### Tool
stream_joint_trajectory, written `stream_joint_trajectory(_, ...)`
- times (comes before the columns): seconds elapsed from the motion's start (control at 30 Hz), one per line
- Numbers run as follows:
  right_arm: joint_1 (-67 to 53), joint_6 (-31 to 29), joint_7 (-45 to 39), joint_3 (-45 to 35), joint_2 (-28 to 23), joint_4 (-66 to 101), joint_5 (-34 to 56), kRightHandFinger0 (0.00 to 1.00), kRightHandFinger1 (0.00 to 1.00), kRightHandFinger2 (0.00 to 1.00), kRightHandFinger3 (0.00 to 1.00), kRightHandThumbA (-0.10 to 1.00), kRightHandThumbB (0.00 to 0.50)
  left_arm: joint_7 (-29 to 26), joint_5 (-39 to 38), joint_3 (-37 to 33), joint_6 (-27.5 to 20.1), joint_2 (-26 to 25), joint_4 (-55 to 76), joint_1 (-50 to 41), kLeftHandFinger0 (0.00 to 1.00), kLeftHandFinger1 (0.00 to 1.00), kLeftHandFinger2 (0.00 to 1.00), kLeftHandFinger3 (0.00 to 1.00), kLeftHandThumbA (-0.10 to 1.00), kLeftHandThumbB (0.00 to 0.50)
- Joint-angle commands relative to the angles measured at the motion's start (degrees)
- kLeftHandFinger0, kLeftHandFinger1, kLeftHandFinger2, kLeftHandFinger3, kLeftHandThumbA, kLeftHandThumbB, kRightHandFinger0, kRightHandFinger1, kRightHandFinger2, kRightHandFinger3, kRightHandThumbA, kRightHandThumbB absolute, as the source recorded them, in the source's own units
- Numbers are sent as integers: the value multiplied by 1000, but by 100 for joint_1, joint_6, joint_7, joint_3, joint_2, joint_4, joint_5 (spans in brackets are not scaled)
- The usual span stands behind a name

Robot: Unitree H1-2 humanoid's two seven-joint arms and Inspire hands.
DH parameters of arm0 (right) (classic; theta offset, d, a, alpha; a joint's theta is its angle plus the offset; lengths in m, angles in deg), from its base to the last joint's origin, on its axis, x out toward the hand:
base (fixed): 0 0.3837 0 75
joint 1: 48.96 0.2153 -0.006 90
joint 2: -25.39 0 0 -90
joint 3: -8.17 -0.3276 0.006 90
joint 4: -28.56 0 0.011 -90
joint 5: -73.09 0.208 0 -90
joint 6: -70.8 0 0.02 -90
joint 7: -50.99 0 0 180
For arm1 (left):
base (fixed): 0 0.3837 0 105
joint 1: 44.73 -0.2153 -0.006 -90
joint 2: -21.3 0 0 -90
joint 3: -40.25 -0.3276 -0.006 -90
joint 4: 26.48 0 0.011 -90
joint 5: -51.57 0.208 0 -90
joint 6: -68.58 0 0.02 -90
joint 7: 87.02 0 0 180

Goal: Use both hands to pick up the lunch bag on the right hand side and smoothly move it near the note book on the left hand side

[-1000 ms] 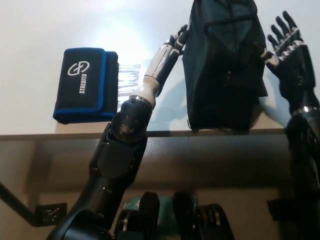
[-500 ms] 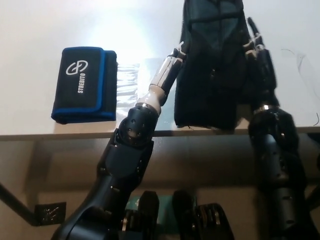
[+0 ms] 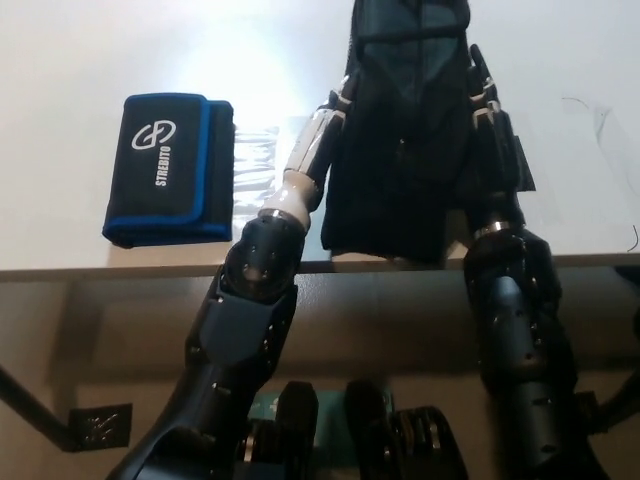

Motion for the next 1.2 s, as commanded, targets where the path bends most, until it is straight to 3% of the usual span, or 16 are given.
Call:
stream_joint_trajectory(0.0, 366, 56, -373, 227, 277, -16, 67, 1000, 1000, 1000, 1000, 1000, 369, -57, -25, -19, -229, 2, 718, -23, 1000, 1000, 1000, 1000, 1000, 314)
stream_joint_trajectory(0.1, 407, 69, -353, 269, 348, -71, 34, 1000, 1000, 1000, 1000, 1000, 356, -76, 110, -68, -174, -131, 1086, -238, 1000, 1000, 1000, 1000, 1000, 333)
stream_joint_trajectory(0.23, 514, 42, -366, 344, 460, -248, -14, 1000, 1000, 1000, 1000, 1000, 350, -16, -22, 14, -186, -300, 1532, -538, 1000, 1000, 1000, 1000, 1000, 266)
stream_joint_trajectory(0.33, 566, -28, -405, 393, 518, -356, -56, 1000, 1000, 1000, 1000, 1000, 345, -5, -43, 45, -84, -408, 1791, -662, 1000, 1000, 1000, 1000, 1000, 281)
stream_joint_trajectory(0.43, 693, -137, -327, 452, 553, -565, -174, 1000, 1000, 1000, 1000, 1000, 387, 35, -116, 121, 57, -532, 2069, -773, 1000, 1000, 1000, 1000, 1000, 264)
stream_joint_trajectory(0.63, 941, -221, -339, 483, 595, -917, -222, 1000, 1000, 1000, 1000, 1000, 389, 16, -67, 223, 203, -756, 2378, -800, 1000, 1000, 1000, 1000, 1000, 264)
stream_joint_trajectory(0.97, 1361, -300, -400, 373, 527, -1373, -158, 1000, 1000, 1000, 1000, 1000, 386, 72, 12, 198, 341, -1156, 1963, -374, 1000, 1000, 1000, 1000, 1000, 271)
stream_joint_trajectory(1.1, 1596, -378, -560, 293, 464, -1644, -72, 1000, 1000, 1000, 1000, 1000, 371, 94, -138, 254, 441, -1160, 1654, -133, 1000, 1000, 1000, 1000, 1000, 285)
stream_joint_trajectory(1.17, 1770, -463, -464, 249, 461, -1837, -107, 1000, 1000, 1000, 1000, 1000, 376, 81, -216, 291, 363, -1122, 1331, 66, 1000, 1000, 1000, 1000, 1000, 321)
